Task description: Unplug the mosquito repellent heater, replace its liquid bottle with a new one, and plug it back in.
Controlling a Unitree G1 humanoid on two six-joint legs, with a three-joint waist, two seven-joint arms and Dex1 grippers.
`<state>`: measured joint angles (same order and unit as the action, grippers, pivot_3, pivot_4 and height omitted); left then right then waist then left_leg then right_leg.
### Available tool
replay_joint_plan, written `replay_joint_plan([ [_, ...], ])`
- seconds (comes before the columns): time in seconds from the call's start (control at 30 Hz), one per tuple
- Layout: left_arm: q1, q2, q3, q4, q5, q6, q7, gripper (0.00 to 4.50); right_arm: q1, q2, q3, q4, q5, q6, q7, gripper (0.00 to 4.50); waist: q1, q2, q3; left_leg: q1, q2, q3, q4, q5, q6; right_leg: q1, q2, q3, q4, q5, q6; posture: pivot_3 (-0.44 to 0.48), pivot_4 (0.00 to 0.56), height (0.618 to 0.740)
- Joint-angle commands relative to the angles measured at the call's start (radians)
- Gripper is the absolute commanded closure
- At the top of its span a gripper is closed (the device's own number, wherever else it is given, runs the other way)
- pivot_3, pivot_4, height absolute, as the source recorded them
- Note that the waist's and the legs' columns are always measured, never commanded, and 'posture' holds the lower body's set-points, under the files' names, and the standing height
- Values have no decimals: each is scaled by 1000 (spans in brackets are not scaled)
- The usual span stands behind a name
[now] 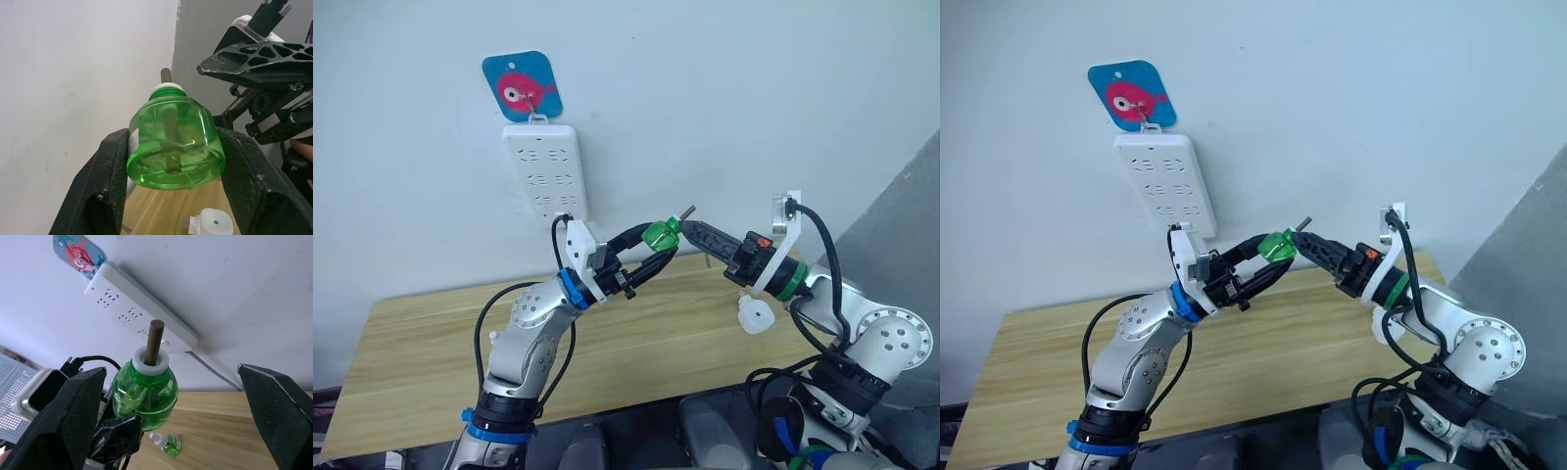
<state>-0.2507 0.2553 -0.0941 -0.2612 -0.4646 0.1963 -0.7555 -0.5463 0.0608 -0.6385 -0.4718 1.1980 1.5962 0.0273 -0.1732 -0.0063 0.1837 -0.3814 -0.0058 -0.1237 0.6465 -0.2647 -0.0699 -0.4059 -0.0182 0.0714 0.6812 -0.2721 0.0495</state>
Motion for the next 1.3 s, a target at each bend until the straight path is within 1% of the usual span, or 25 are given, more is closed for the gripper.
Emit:
replay_joint_plan([
  [0.03, -9, -7, -7, -28, 0, -21, 0, 2189, -14, -5, 47, 4, 93, -44, -50, 0, 0, 0, 0, 0, 0, 0, 0, 0, 0, 0, 0, 0, 0, 0, 0, -194, 115, 720],
  [0.27, -1, -7, -23, -35, 9, -31, 0, 2189, 16, -61, 161, 46, 225, -179, -157, 0, 0, 0, -1, 0, 0, 0, 0, 0, 0, 0, 0, 0, 0, 0, 0, -190, 113, 720],
  [0.37, -5, -6, -23, -30, 12, -33, 1, 2189, 30, -100, 211, 62, 292, -241, -195, 521, 0, 0, -1, 0, 0, 0, 0, 0, 0, 0, 0, 0, 0, 0, 0, -187, 112, 720],
  [0.4, -5, -7, -21, -29, 11, -32, 3, 2189, 36, -115, 228, 65, 315, -261, -207, 812, 0, 0, -1, 0, 0, 0, 0, 0, 0, 0, 0, 0, 0, 0, 0, -187, 112, 720],
  [0.43, -5, -6, -21, -29, 13, -33, 2, 2189, 42, -131, 245, 68, 341, -282, -218, 1237, 0, 0, -1, 0, 0, 0, 0, 0, 0, 0, 0, 0, 0, 0, 0, -187, 112, 720],
  [0.5, -5, -7, -20, -28, 14, -33, 4, 2189, 53, -167, 281, 74, 384, -321, -239, 1880, 1, 0, -2, 0, 0, 0, 0, 0, 0, 0, 0, 0, 0, 0, 0, -187, 111, 720],
  [0.57, -6, -5, -25, -29, 22, -46, -3, 2189, 65, -200, 316, 77, 423, -358, -255, 2644, 1, 0, -2, 0, 0, 0, 0, 0, 0, 0, 0, 0, 0, 0, 0, -186, 110, 720],
  [0.67, -7, -10, -26, -26, 28, -57, 7, 2189, 80, -247, 368, 74, 475, -413, -274, 3608, 2, 0, -2, 0, 0, 0, 0, 0, 0, 0, 0, 0, 0, 0, 0, -186, 110, 720],
  [0.7, -9, -11, -27, -23, 30, -59, 9, 2189, 83, -261, 383, 74, 489, -431, -279, 3673, 2, 0, -3, 0, 0, 0, 0, 0, 0, 0, 0, 0, 0, 0, 0, -185, 109, 720],
  [0.83, -10, -15, -30, -18, 50, -65, 29, 2189, 92, -315, 437, 73, 534, -499, -291, 3672, 3, 0, -3, 0, 0, 0, 0, 0, 0, 0, 0, 0, 0, 0, 0, -183, 106, 720],
  [0.93, -3, -19, -21, -38, 0, -26, 23, 2189, 94, -349, 469, 70, 558, -540, -291, 3672, 3, 0, -4, 0, 0, 0, 0, 0, 0, 0, 0, 0, 0, 0, 0, -181, 105, 720],
  [1.0, 1, -8, -17, -41, 0, -18, 19, 1463, 95, -366, 486, 70, 567, -566, -291, 3672, 3, 0, -4, 0, 0, 0, 0, 0, 0, 0, 0, 0, 0, 0, 0, -181, 105, 720],
  [1.1, 8, 14, -5, -42, -5, 2, 16, 606, 98, -395, 503, 69, 579, -600, -294, 3672, 2, 0, -5, 0, 0, 0, 0, 0, 0, 0, 1, 0, 0, 0, 0, -181, 105, 720],
  [1.17, 13, 44, 0, -46, -14, 32, 1, 28, 101, -417, 509, 72, 581, -614, -292, 3672, 5, 0, -5, 0, 0, 0, 0, 0, 0, 0, 1, 0, 0, 0, 0, -175, 107, 720],
  [1.23, 25, 104, 10, -47, -8, 38, -41, 0, 106, -445, 507, 81, 567, -628, -287, 3672, 5, 0, -6, -1, 0, 0, 1, 0, 0, 0, 0, 0, 0, 0, 0, -174, 112, 720],
  [1.3, 40, 200, 20, -36, 1, 46, -117, 0, 107, -490, 508, 82, 487, -629, -257, 3672, 4, 0, -6, 0, 0, 0, 0, 0, 0, 0, 1, 0, 0, 0, 0, -174, 112, 720],
])
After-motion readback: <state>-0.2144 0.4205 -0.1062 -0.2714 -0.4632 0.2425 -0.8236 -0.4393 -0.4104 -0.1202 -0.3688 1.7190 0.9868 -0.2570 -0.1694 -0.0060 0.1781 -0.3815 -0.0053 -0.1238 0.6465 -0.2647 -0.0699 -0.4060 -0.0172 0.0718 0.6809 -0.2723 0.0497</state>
